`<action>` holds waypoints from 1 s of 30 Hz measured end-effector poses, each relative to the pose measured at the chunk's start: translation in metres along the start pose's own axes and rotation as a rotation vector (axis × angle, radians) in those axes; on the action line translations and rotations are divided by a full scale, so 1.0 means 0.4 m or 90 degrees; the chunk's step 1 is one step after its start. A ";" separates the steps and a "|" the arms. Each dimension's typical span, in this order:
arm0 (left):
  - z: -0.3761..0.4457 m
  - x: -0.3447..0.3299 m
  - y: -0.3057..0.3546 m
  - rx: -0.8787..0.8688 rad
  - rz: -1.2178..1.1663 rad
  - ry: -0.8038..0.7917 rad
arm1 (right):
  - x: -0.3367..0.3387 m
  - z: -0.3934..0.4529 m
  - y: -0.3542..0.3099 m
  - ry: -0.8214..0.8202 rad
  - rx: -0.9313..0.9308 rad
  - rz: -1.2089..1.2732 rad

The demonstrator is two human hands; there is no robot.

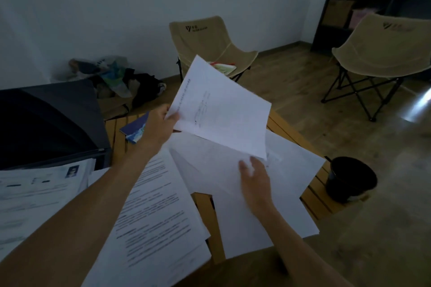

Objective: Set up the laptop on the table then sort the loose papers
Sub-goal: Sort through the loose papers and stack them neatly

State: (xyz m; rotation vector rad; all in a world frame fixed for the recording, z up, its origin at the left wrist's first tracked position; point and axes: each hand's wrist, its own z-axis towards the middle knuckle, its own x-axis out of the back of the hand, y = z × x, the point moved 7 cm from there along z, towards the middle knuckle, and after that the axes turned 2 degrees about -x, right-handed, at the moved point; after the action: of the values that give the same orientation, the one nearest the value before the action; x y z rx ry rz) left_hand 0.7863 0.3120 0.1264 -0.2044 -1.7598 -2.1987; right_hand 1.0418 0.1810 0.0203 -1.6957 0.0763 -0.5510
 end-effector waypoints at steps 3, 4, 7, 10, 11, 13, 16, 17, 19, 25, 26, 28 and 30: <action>-0.018 0.098 0.008 -0.005 0.038 -0.040 | 0.024 0.016 -0.007 -0.062 -0.142 0.489; -0.022 0.128 -0.003 0.006 0.048 -0.061 | 0.030 0.022 -0.013 -0.100 -0.141 0.523; -0.049 0.187 -0.030 0.067 -0.001 -0.131 | 0.024 0.021 -0.011 -0.162 -0.108 0.402; -0.079 0.211 -0.021 0.109 -0.040 -0.169 | 0.016 0.004 -0.011 -0.145 -0.077 0.251; -0.086 0.221 -0.014 0.121 -0.056 -0.176 | 0.016 -0.003 -0.019 -0.138 -0.061 0.229; -0.094 0.250 -0.010 0.143 -0.082 -0.184 | 0.017 -0.015 -0.035 -0.142 -0.037 0.228; -0.102 0.293 -0.012 0.153 -0.048 -0.195 | 0.014 -0.033 -0.052 -0.166 -0.012 0.231; -0.105 0.302 -0.012 0.152 -0.033 -0.200 | 0.014 -0.036 -0.054 -0.167 -0.008 0.228; -0.106 0.317 -0.011 0.146 -0.014 -0.202 | 0.012 -0.040 -0.058 -0.168 0.002 0.220; -0.101 0.336 0.000 0.116 -0.006 -0.170 | -0.007 -0.052 -0.064 -0.201 0.042 0.206; -0.101 0.334 0.006 0.106 0.001 -0.169 | -0.011 -0.055 -0.067 -0.206 0.044 0.207; -0.101 0.333 0.019 0.085 0.006 -0.152 | -0.013 -0.061 -0.073 -0.201 0.051 0.214; -0.103 0.343 0.037 0.053 -0.004 -0.121 | -0.005 -0.064 -0.082 -0.174 0.070 0.235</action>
State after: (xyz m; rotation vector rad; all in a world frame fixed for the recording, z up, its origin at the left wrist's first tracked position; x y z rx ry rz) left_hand 0.6658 0.2478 0.1724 -0.3997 -1.9496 -2.1671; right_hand 1.0216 0.1650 0.0533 -1.5850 0.1544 -0.0463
